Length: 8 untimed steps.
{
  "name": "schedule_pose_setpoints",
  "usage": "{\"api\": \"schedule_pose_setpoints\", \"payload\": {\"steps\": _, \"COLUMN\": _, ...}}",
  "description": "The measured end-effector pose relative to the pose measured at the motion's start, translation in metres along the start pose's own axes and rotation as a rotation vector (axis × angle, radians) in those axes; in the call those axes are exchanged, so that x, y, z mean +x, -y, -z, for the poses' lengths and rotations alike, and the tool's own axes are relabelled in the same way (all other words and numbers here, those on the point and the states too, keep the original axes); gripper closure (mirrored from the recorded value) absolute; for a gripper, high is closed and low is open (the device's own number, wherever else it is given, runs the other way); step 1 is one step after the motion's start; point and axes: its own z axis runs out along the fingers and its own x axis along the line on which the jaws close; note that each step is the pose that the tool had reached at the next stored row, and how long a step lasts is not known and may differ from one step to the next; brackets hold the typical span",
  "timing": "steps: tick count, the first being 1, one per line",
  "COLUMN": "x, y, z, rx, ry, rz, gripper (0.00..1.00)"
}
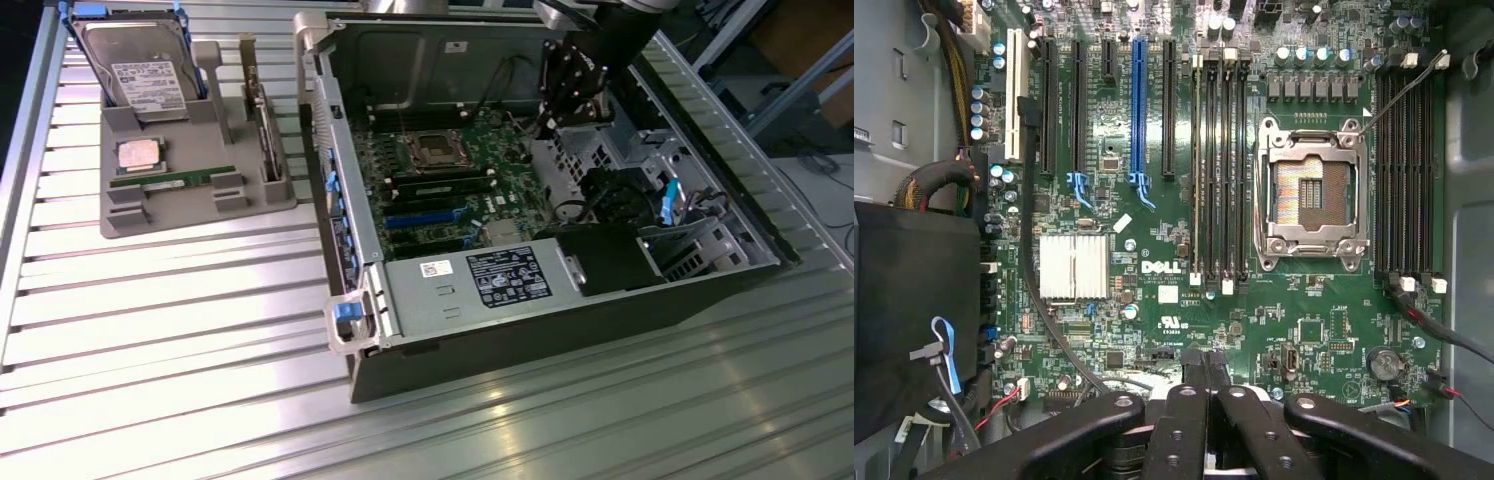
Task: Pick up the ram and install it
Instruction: 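Press down the ram until it locks into place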
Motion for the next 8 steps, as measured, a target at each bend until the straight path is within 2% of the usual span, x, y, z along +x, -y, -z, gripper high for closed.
{"api": "schedule_pose_setpoints", "payload": {"steps": 8, "x": 0.0000, "y": 0.0000, "z": 0.0000, "rx": 0.0000, "ry": -0.0001, "rz": 0.000, "gripper": 0.89}}
